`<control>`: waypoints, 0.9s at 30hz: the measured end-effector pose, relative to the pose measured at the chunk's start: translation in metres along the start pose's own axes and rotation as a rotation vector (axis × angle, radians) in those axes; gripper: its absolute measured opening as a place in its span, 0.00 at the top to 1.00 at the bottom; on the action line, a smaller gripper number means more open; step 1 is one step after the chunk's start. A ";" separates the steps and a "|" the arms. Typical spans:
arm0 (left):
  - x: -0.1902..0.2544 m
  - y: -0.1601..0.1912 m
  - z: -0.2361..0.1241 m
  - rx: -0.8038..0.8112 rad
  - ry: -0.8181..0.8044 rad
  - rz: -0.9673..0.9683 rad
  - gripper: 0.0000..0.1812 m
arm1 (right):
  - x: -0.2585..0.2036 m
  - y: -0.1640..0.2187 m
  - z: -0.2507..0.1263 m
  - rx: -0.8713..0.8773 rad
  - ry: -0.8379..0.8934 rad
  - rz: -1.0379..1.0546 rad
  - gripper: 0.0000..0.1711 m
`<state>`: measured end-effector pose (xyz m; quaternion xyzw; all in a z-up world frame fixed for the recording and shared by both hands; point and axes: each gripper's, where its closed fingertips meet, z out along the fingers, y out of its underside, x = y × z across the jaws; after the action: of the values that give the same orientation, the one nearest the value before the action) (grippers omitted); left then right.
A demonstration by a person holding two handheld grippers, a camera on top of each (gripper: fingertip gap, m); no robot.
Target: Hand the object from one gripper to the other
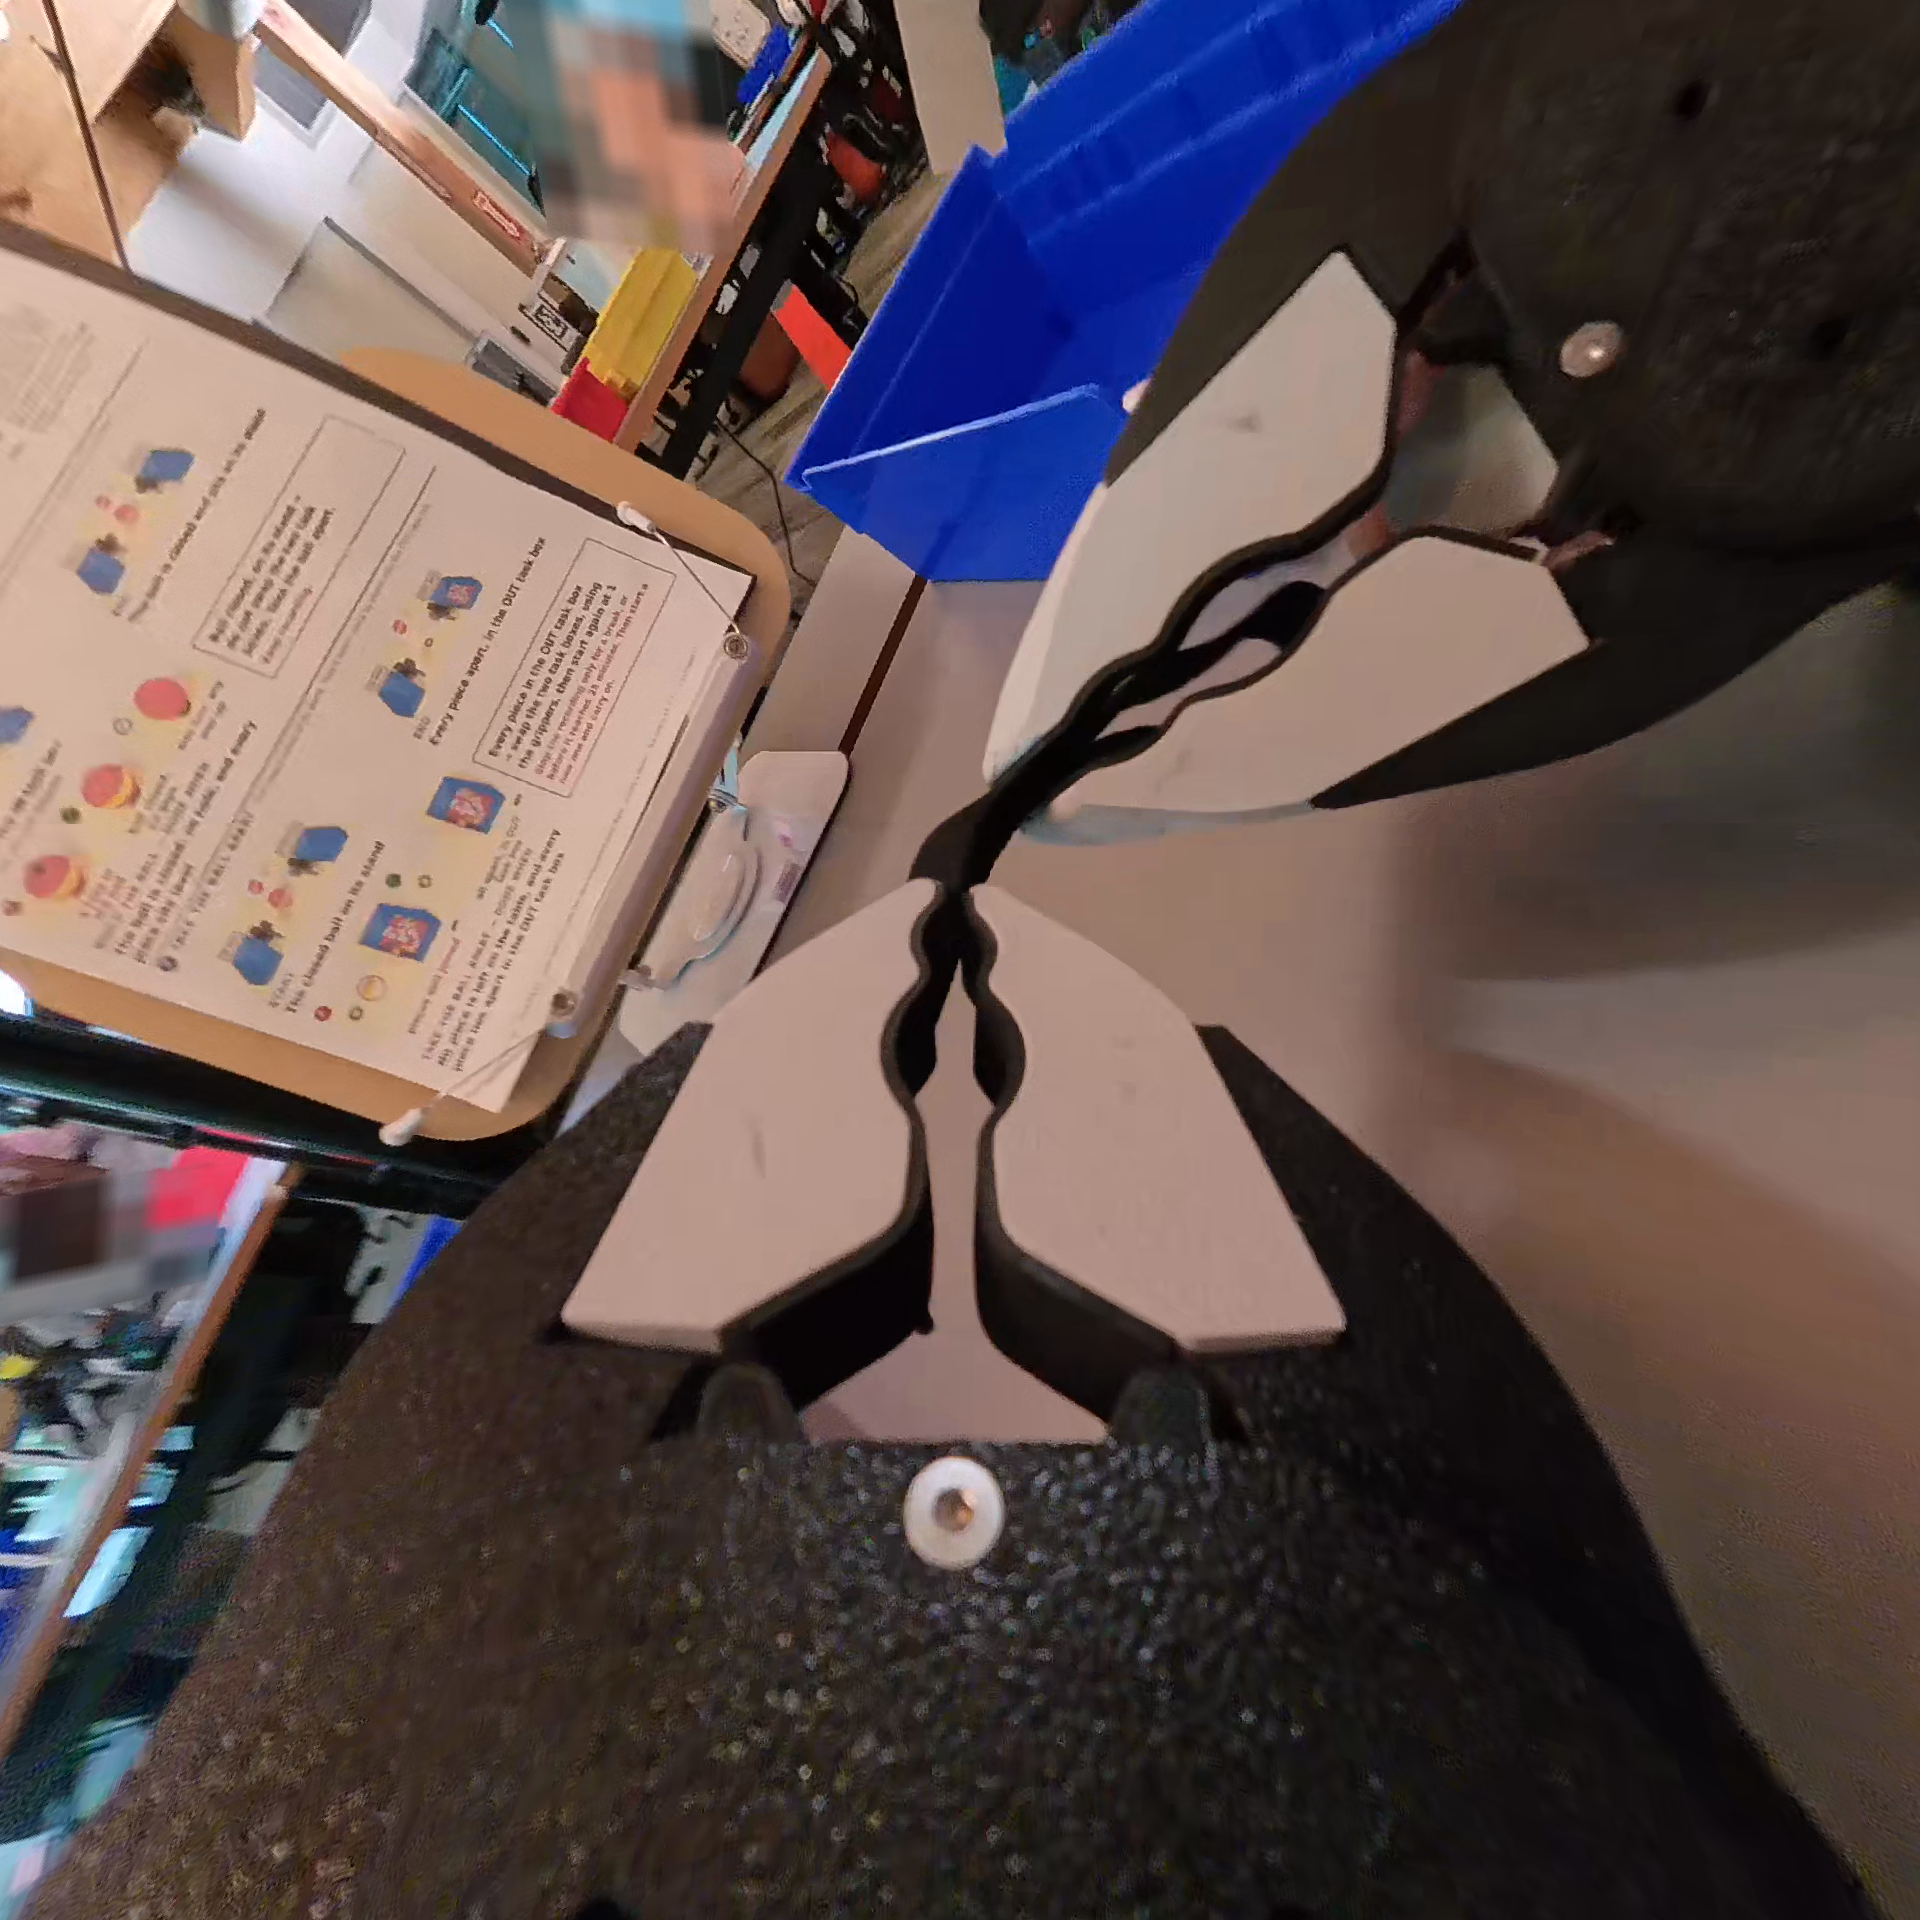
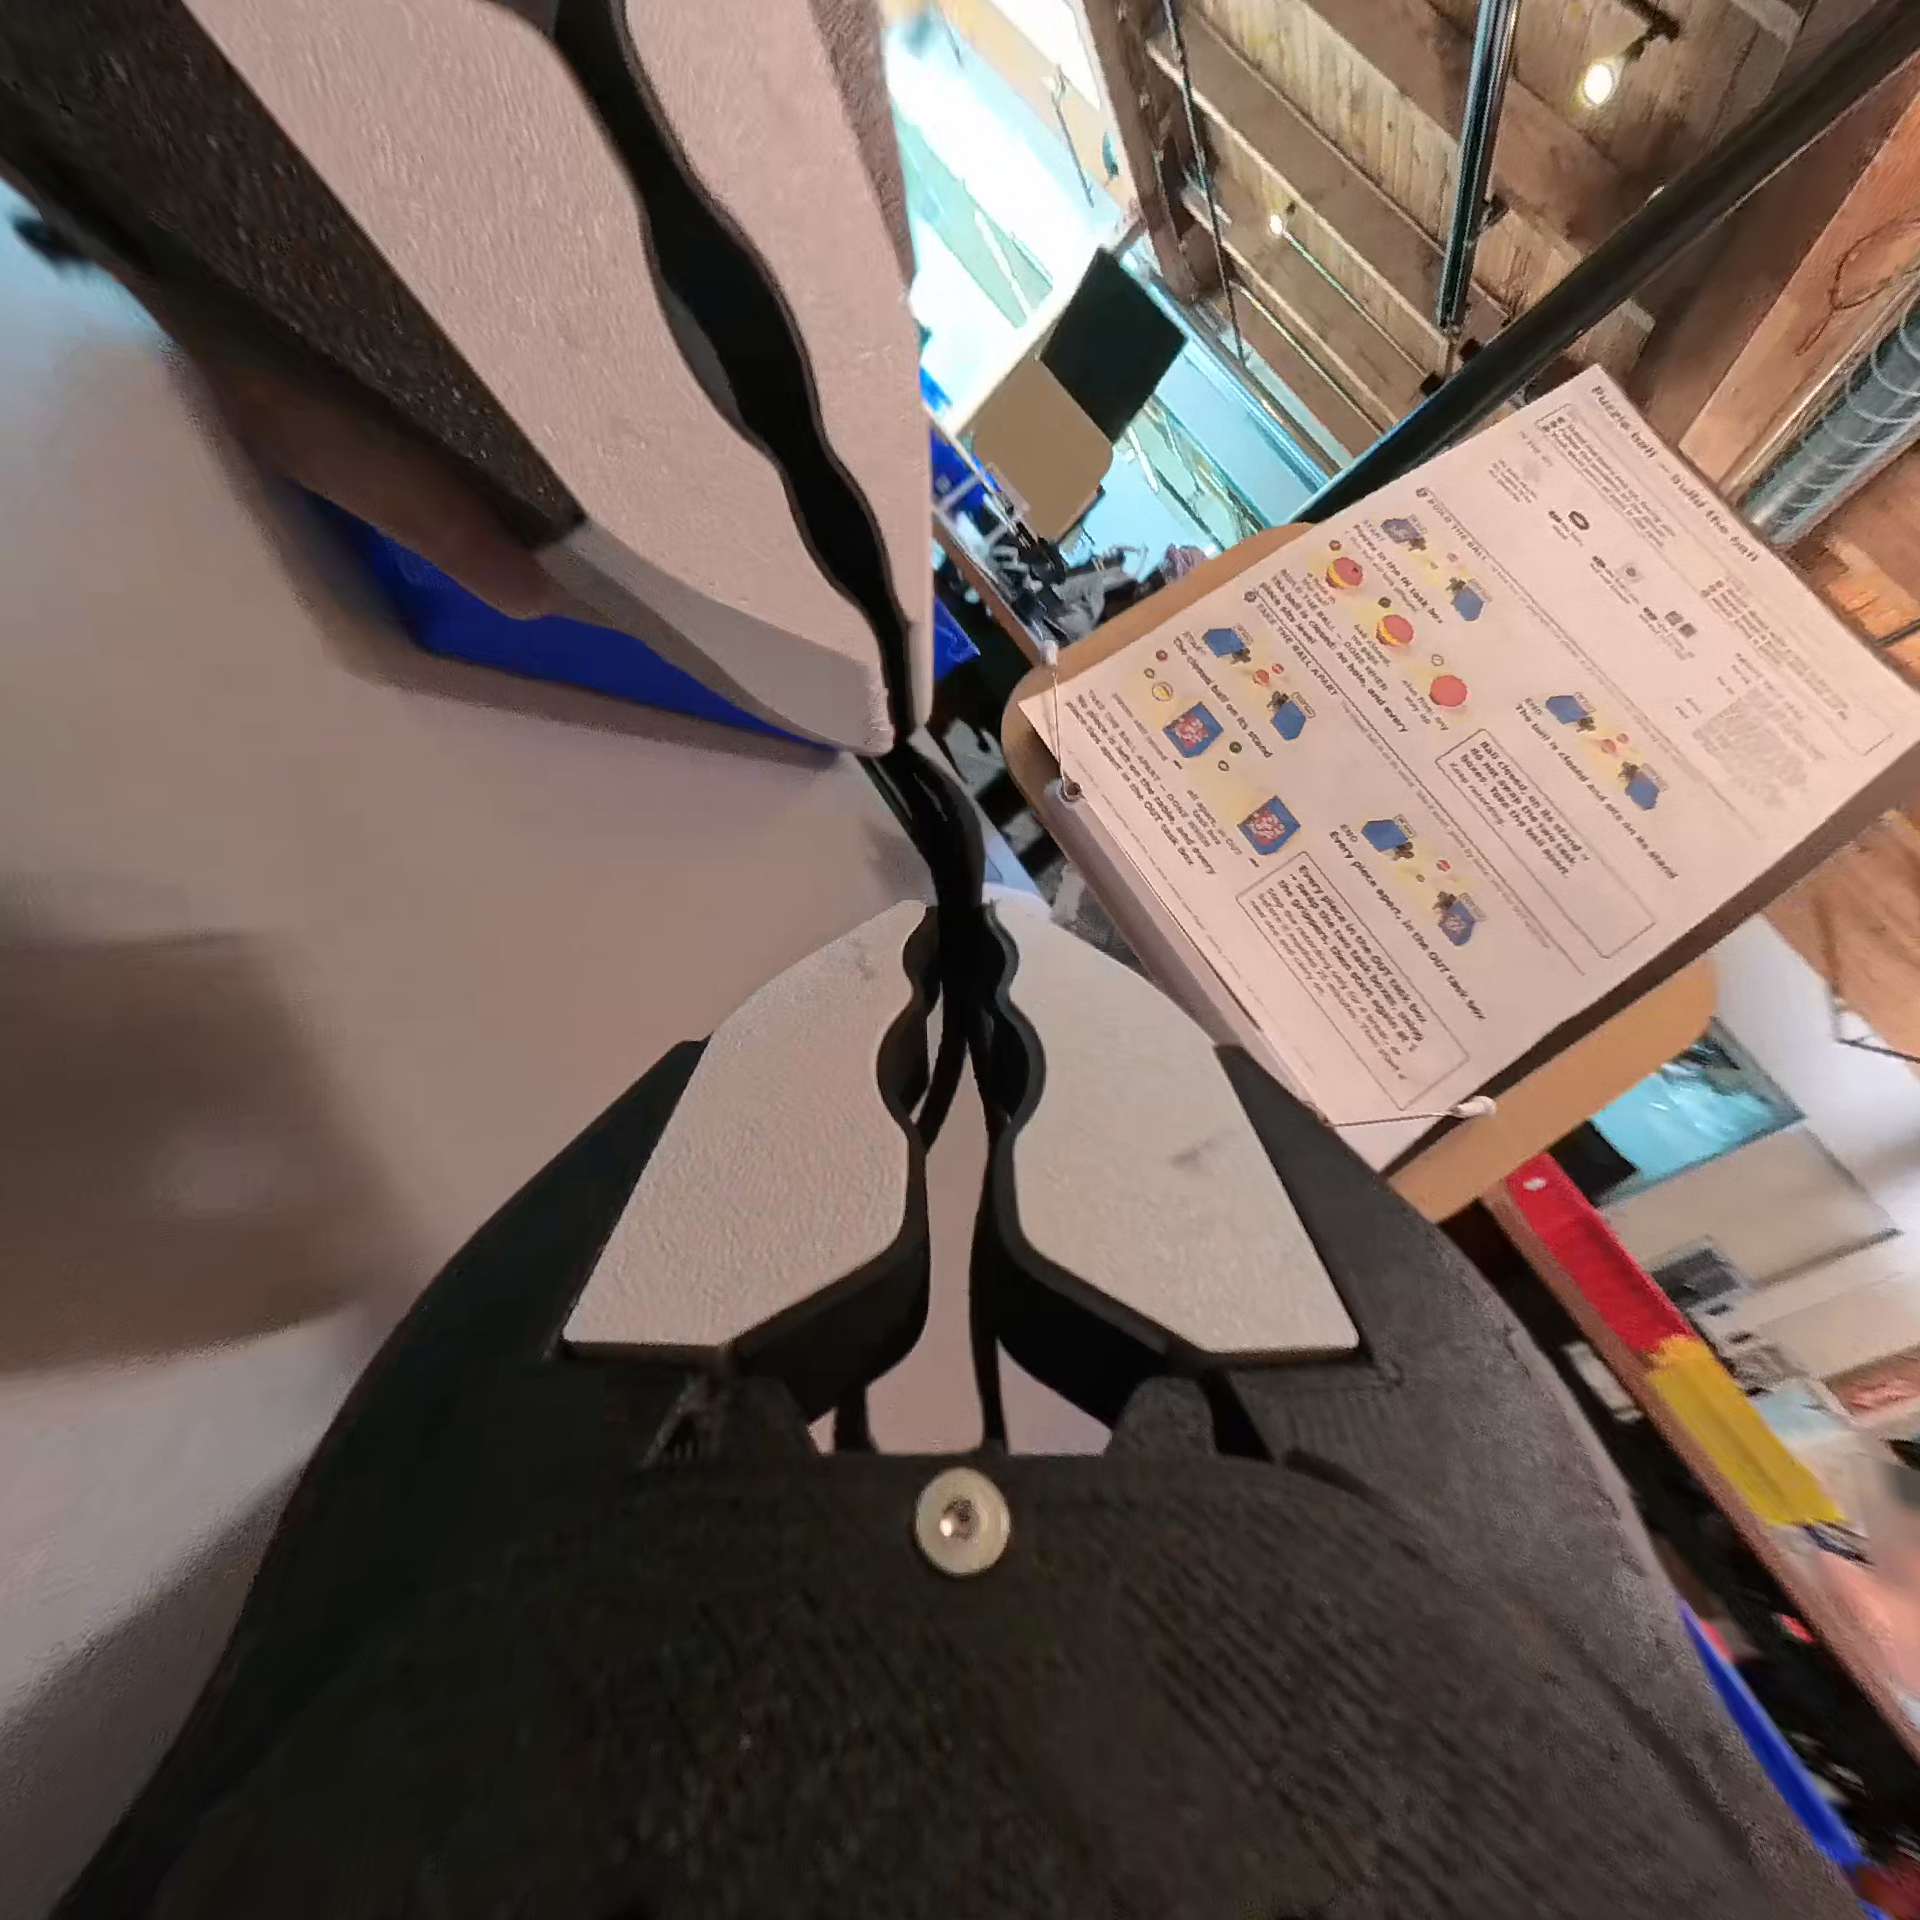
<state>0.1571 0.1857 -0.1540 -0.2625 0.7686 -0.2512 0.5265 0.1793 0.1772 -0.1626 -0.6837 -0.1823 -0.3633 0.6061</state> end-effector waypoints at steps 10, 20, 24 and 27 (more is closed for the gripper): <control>-0.027 0.003 -0.013 0.144 0.063 -0.361 1.00 | 0.020 0.003 -0.004 0.023 0.097 0.036 0.82; -0.039 0.015 -0.021 0.164 0.099 -0.470 1.00 | 0.013 0.003 -0.004 0.010 0.037 -0.030 0.97; -0.029 0.013 -0.020 0.106 0.074 -0.253 0.87 | 0.014 0.010 -0.002 -0.038 0.041 -0.033 0.97; -0.015 0.002 -0.016 0.053 0.033 -0.016 0.83 | 0.010 0.011 -0.001 -0.054 0.030 -0.062 0.97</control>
<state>0.1462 0.1992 -0.1402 -0.2503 0.7680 -0.2801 0.5187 0.1928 0.1719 -0.1629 -0.6884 -0.1843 -0.3971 0.5783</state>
